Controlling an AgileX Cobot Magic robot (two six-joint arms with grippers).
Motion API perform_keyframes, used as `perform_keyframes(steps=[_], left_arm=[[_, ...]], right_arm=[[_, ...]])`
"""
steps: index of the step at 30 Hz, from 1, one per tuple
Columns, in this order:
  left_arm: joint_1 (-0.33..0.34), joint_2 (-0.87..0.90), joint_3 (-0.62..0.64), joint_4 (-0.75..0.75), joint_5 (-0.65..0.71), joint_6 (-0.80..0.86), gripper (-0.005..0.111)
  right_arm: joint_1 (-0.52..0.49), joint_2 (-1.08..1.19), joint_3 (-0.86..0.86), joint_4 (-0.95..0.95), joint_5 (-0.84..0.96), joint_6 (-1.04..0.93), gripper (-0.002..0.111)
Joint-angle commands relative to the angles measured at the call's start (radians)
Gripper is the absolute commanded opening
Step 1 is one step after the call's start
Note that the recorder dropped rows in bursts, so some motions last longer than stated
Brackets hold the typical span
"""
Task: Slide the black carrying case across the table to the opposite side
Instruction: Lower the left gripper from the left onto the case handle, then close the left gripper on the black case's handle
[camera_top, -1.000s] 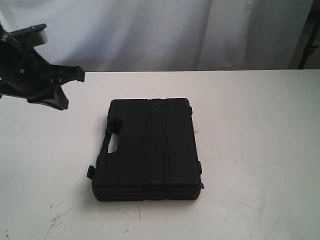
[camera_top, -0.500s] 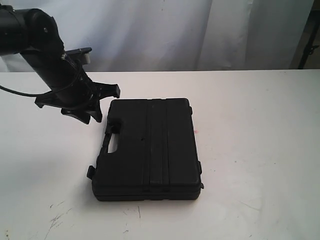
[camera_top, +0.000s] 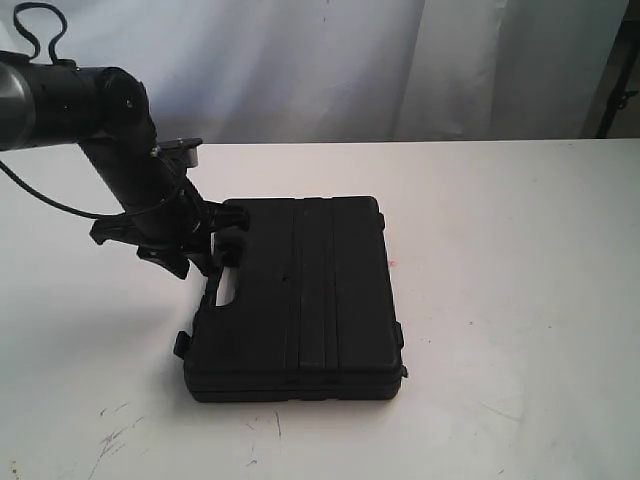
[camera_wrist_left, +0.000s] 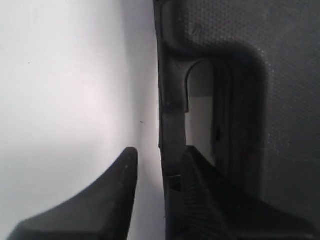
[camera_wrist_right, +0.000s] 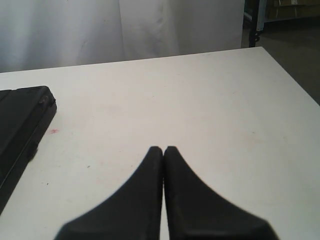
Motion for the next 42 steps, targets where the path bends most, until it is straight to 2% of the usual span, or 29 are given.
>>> perform_keyframes(steps=[1,5,14,25,28,30,31,36,40,42], left_arm=[[-0.018,0.019,-0.006,-0.016,-0.017,0.011,0.038],[-0.018,0.044,-0.006,-0.018,-0.017,0.025,0.049],[-0.018,0.058,-0.006,-0.032,-0.075,0.038,0.045],[-0.018,0.101,-0.006,-0.032,-0.077,0.053,0.045],[-0.018,0.101,-0.006,-0.032,-0.077,0.053,0.034],[-0.018,0.101,-0.006,-0.032,-0.070,0.053,0.018],[-0.018,0.101,-0.006,-0.015,-0.059,0.053,-0.001],[-0.007,0.099,-0.006,0.111,-0.004,-0.016,0.000],[0.045,0.062,0.009,0.138,0.018,-0.022,0.000],[0.070,0.049,0.014,0.201,0.063,-0.022,0.000]], right_arm=[[0.002,-0.005,0.003,0.000,-0.001,0.000,0.000],[0.002,-0.005,0.003,0.000,-0.001,0.000,0.000],[0.002,-0.005,0.003,0.000,-0.001,0.000,0.000],[0.002,-0.005,0.003,0.000,-0.001,0.000,0.000],[0.002,-0.005,0.003,0.000,-0.001,0.000,0.000],[0.002,-0.005,0.003,0.000,-0.001,0.000,0.000],[0.002,-0.005,0.003,0.000,-0.001,0.000,0.000],[0.002,-0.005,0.003,0.000,-0.001,0.000,0.000],[0.002,-0.005,0.003,0.000,-0.001,0.000,0.000],[0.002,-0.005,0.003,0.000,-0.001,0.000,0.000]])
